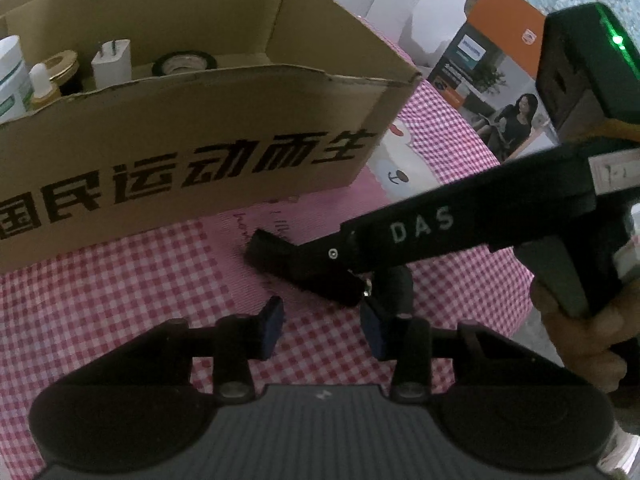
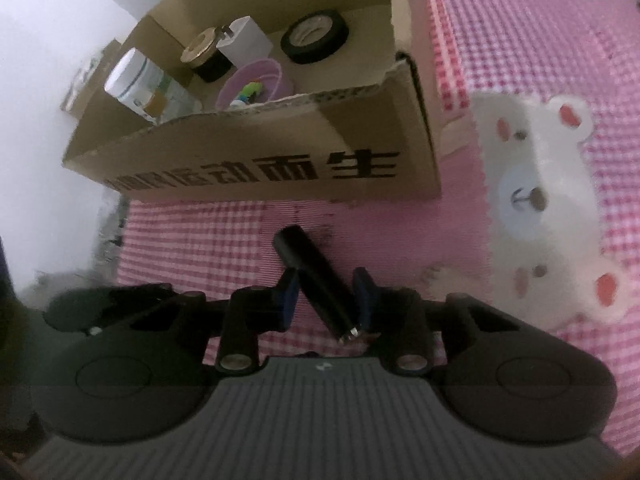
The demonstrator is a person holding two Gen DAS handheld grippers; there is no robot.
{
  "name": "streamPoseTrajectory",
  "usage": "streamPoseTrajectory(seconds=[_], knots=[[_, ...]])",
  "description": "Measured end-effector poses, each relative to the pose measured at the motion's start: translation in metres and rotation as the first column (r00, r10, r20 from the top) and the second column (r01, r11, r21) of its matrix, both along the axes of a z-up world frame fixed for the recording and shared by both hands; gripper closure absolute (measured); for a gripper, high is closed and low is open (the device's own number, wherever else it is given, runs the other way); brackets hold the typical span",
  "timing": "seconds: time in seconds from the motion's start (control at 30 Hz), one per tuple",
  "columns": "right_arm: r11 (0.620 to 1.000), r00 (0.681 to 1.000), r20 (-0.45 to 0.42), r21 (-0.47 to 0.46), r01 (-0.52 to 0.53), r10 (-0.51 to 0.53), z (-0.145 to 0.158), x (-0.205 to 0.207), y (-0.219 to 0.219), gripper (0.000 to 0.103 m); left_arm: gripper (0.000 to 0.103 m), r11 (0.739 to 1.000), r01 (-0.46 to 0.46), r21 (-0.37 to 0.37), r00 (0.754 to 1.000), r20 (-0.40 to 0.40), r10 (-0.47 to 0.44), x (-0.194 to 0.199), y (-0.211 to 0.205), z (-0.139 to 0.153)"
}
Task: Organize soft objects
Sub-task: 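Move the right tool to the black cylinder on the table, then close the right gripper on the black cylinder's end and lift it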
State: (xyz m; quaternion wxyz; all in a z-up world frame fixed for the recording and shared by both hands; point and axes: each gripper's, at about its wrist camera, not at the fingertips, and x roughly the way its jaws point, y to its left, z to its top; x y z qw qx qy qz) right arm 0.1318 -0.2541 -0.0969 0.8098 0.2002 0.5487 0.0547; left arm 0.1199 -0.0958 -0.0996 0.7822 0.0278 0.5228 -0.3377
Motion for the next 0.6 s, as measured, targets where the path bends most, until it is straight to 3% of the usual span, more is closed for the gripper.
streamPoseTrajectory(seconds=[0.17, 0.37, 0.6], knots=[[0.994, 0.999, -0.039, 0.102, 0.038, -0.034, -0.009, 0.006, 0.002, 0.076, 0.059, 1.000, -0.026, -0.006, 1.000, -0.016, 0.026, 0.005, 0.011, -0.003], [0.999, 1.000, -0.015, 0.040, 0.005, -0.004, -0.002, 0.009, 0.010, 0.075, 0.059, 0.999, -0.050, -0.022, 0.998, -0.039, 0.049, 0.011, 0.023, -0.007], [0.996, 0.998, -0.058, 0.091, 0.014, -0.008, -0.010, 0.009, 0.009, 0.073, 0.058, 0.998, -0.039, -0.054, 0.998, -0.052, 0.036, 0.010, 0.020, -0.009]])
